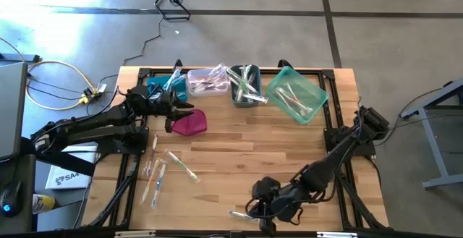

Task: Pick & Place Toothbrushes
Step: Put the blue toothbrush into the blue bin

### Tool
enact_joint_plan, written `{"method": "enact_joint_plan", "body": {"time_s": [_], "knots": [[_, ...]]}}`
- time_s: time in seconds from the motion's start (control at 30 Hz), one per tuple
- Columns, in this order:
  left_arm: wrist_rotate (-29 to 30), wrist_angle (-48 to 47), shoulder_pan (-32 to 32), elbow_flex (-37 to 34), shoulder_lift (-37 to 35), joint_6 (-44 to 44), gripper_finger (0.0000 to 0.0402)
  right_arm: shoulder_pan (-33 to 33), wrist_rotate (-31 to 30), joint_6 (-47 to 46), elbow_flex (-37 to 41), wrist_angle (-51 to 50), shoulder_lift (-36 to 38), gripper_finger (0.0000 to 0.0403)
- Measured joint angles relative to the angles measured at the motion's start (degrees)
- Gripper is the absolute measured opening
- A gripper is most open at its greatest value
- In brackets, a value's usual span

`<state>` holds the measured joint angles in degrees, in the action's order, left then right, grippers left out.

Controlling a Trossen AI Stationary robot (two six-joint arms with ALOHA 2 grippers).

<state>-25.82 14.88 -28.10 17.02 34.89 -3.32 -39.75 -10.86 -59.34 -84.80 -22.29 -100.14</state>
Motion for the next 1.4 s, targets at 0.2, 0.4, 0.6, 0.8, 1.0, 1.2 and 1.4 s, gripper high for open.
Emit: {"method": "enact_joint_plan", "body": {"time_s": [0.2,0.4,0.6,0.8,1.0,1.2,1.4], "knots": [[0.0,-0.1,0.0,0.0,0.0,0.0,0.0122,0.1,0.1,2.4,-3.0,4.2,-2.0,0.0003],[0.0,-0.1,0.0,0.0,0.0,0.0,0.0122,-0.7,1.0,3.7,-9.3,1.0,-6.4,0.0003],[0.0,-0.1,0.0,0.0,0.0,0.0,0.0122,-0.8,4.8,1.3,-12.1,-9.8,-9.2,0.0003],[0.0,-0.1,0.0,0.0,0.0,-0.1,0.0122,-0.8,7.3,-8.7,-11.7,-25.2,-9.2,0.0003],[0.0,-0.1,0.0,0.0,0.0,-0.2,0.0122,-0.8,6.6,-9.5,-11.7,-27.0,-9.2,0.0003],[-0.1,-0.1,0.0,0.0,0.0,-0.2,0.0122,-0.7,4.0,-9.5,-11.7,-27.0,-9.2,0.0037],[-0.1,-0.1,0.0,0.0,0.0,-0.2,0.0122,-0.9,2.1,-5.6,-11.8,-26.7,-10.5,0.0112]]}}
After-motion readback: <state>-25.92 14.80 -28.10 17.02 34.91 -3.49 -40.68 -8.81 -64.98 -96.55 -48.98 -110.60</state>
